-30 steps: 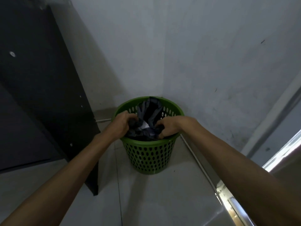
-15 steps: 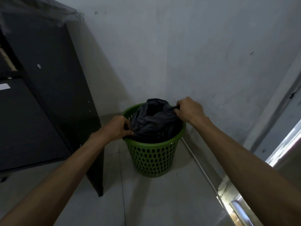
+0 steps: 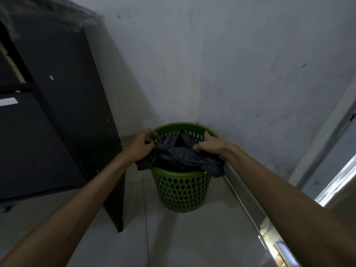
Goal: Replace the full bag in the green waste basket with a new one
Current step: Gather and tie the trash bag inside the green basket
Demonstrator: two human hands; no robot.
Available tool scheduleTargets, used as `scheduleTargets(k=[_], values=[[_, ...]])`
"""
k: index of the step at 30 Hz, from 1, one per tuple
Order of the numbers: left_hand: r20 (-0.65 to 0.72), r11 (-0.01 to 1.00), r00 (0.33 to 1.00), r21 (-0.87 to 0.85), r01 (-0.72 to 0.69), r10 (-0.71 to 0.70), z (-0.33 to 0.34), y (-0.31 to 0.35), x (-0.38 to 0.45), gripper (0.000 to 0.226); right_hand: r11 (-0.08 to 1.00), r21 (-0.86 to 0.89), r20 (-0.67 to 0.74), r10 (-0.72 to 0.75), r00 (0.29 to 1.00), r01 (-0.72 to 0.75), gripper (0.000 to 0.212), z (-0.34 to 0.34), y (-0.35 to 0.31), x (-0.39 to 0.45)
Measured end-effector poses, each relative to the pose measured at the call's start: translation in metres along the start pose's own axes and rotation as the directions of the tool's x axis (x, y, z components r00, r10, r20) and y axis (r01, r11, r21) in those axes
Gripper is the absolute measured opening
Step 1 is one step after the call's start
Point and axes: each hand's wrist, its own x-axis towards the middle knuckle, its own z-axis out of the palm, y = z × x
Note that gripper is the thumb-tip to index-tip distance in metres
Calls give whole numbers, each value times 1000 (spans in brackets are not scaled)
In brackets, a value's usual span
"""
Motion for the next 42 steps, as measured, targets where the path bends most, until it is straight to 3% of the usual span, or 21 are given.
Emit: scheduleTargets(k=[2, 4, 7, 9, 10, 12, 14, 16, 19, 21, 23, 25, 30, 34, 37, 40, 41, 42], values=[[48, 997, 998, 65, -45, 42, 1, 4, -2, 43, 997, -45, 9, -64, 998, 64, 83, 4, -1, 3], [-17, 992, 999, 120, -35, 38, 6, 6, -3, 39, 966, -227, 72, -114, 991, 127, 72, 14, -6, -2], [-162, 994, 986, 92, 62, -47, 7, 2, 2, 28, 798, -573, 105, -156, 982, 188, 89, 29, -7, -1], [-227, 996, 970, -40, 83, -90, 6, -1, 8, 15, 694, -658, 90, -313, 946, 292, 66, 37, -5, 4], [-236, 987, 967, -145, 67, -100, 6, -3, 10, 23, 696, -636, 76, -373, 925, 333, 49, 37, -4, 6], [-260, 954, 964, -298, -24, -57, 6, -6, 5, 60, 777, -539, 9, -382, 924, 327, 31, 32, -7, 8], [-351, 968, 936, -222, -121, 36, 12, -16, -10, 96, 823, -495, -95, -369, 924, 278, 29, 25, -7, 11], [-396, 991, 915, -68, -115, 79, 24, -31, -28, 118, 854, -446, -150, -366, 919, 267, 36, 20, -3, 13], [-340, 989, 940, 146, 8, 42, 36, -57, -33, 117, 881, -377, -76, -336, 939, 285, 35, 19, 3, 12], [-283, 956, 953, 293, -21, 107, 41, -63, -26, 104, 896, -352, -18, -297, 955, 272, 32, 20, 6, 13], [-266, 953, 953, 294, -65, 147, 44, -52, -18, 84, 894, -365, 32, -268, 963, 261, 34, 22, 3, 15], [-243, 972, 959, 216, -97, 149, 51, -37, -8, 65, 875, -408, 97, -244, 965, 262, 37, 26, -1, 15], [-139, 987, 988, -135, -86, 67, 68, -11, 21, 55, 831, -464, 203, -236, 950, 306, 36, 44, -2, 15], [-247, 944, 968, -327, -36, -48, 79, 19, 25, 46, 817, -494, 222, -210, 952, 296, 35, 54, 1, 15], [-172, 832, 954, -542, 116, -245, 81, 31, 28, 39, 883, -401, 108, -220, 969, 245, 31, 52, 6, 16], [-8, 626, 929, -741, 242, -369, 78, 37, 30, 48, 944, -237, -38, -246, 969, 230, 96, 50, 10, 13], [62, 539, 928, -799, 267, -368, 76, 39, 29, 51, 940, -229, -54, -273, 961, 254, 102, 52, 11, 12], [111, 471, 934, -839, 272, -340, 74, 40, 28, 53, 926, -244, -71, -312, 948, 286, 93, 53, 12, 15]])
